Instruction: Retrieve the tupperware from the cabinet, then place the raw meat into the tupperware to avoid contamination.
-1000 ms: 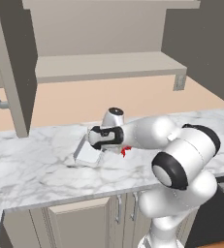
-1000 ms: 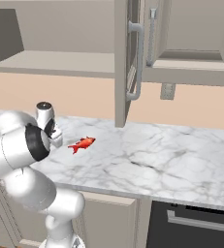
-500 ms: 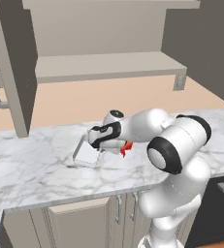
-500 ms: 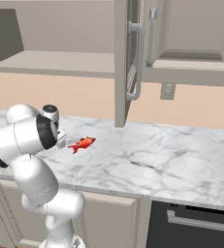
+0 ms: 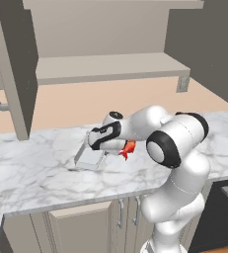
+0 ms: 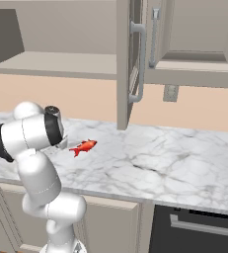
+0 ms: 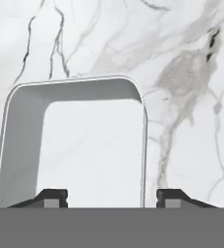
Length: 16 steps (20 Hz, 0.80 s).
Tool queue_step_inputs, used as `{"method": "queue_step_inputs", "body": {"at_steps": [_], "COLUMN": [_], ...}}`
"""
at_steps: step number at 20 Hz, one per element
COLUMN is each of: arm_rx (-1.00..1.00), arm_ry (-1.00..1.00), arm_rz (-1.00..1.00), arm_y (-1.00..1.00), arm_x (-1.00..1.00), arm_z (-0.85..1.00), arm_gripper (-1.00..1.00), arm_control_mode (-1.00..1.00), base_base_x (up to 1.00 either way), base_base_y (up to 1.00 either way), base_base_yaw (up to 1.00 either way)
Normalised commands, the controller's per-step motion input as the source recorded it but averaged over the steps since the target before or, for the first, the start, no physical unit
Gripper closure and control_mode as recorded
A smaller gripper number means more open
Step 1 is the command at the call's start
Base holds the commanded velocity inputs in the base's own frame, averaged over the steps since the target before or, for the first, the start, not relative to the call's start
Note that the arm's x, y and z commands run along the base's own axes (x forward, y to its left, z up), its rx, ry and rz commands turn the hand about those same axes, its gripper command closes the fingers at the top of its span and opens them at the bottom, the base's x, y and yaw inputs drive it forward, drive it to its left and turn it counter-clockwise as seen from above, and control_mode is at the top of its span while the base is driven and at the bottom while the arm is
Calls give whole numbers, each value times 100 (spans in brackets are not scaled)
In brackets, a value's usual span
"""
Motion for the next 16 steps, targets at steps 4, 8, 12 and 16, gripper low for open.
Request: {"method": "queue_step_inputs", "body": {"at_steps": [4, 8, 12, 16], "arm_rx": [-4, -9, -10, -8], "arm_ry": [2, -1, 19, 13], "arm_rz": [0, 0, -13, -23], "arm_y": [-8, -51, -60, -78], "arm_x": [-6, -18, 10, 13], "arm_z": [11, 26, 10, 0], "arm_gripper": [-100, -100, -100, -100], "arm_control_mode": [-100, -100, -100, -100], "base_base_x": [0, 0, 0, 0], "base_base_y": [0, 0, 0, 0], "base_base_yaw": [0, 0, 0, 0]}}
